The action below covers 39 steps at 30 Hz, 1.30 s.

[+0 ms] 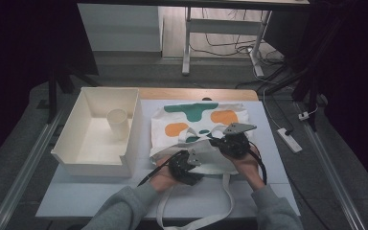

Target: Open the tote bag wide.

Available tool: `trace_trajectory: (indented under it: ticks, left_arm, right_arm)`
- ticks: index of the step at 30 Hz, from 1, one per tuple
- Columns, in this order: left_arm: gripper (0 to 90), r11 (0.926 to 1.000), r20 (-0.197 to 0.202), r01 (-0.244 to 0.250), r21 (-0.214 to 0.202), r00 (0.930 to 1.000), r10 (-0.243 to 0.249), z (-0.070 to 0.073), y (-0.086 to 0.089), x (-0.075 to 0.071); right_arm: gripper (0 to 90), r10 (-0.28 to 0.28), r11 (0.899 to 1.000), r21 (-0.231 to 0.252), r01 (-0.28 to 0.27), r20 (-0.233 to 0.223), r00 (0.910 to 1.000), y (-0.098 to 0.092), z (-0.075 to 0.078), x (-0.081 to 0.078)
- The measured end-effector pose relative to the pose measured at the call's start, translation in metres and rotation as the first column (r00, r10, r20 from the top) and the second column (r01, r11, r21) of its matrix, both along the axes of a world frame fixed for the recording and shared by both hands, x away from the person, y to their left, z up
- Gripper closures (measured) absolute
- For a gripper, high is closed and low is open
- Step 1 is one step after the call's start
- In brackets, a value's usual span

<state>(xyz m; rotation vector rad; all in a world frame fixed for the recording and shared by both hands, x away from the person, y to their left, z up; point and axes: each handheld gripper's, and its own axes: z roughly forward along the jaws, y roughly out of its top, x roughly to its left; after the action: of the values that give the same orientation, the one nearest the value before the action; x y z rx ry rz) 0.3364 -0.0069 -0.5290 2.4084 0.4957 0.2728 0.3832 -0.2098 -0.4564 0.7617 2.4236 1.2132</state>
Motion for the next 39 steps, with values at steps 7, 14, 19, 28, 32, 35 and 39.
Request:
trace_trajectory:
  ticks: [7,14,19,28,32,35,39]
  left_arm:
    - [48.0,0.9989,-0.044,0.042,-0.022,0.9981,-0.043,-0.0007,0.0033,0.0054]
    - [57.0,0.9983,-0.031,0.058,-0.005,0.9978,-0.058,0.0008,0.0012,0.0054]
    - [61.8,0.9980,-0.019,0.064,0.004,0.9978,-0.064,0.0013,0.0013,0.0061]
    - [73.8,0.9979,0.009,0.063,0.019,0.9980,-0.063,0.0024,0.0017,0.0070]
    - [81.1,0.9975,0.049,0.058,0.041,0.9970,-0.060,0.0037,-0.0006,0.0035]
    - [82.5,0.9978,0.047,0.055,0.036,0.9973,-0.056,0.0044,0.0002,0.0037]
    - [83.4,0.9984,0.017,0.055,0.009,0.9983,-0.055,0.0057,0.0035,0.0052]
  right_arm:
    - [87.7,-0.002,1.000,0.002,0.002,0.006,1.0000,-0.0001,0.0019,-0.0003]
    - [87.7,0.001,1.000,0.000,-0.001,0.010,1.0000,-0.0003,0.0022,-0.0004]
    - [87.7,0.001,1.000,-0.005,-0.001,0.011,0.9999,-0.0002,0.0026,-0.0010]
    - [87.6,0.004,1.000,-0.007,-0.003,0.025,0.9997,-0.0011,0.0039,-0.0012]
    - [87.6,-0.002,1.000,-0.007,0.002,0.035,0.9994,-0.0014,0.0057,-0.0020]
    - [87.6,-0.005,1.000,-0.012,0.005,0.040,0.9992,-0.0012,0.0054,-0.0020]
    - [87.7,-0.009,1.000,-0.015,0.010,0.057,0.9984,-0.0022,0.0062,-0.0019]
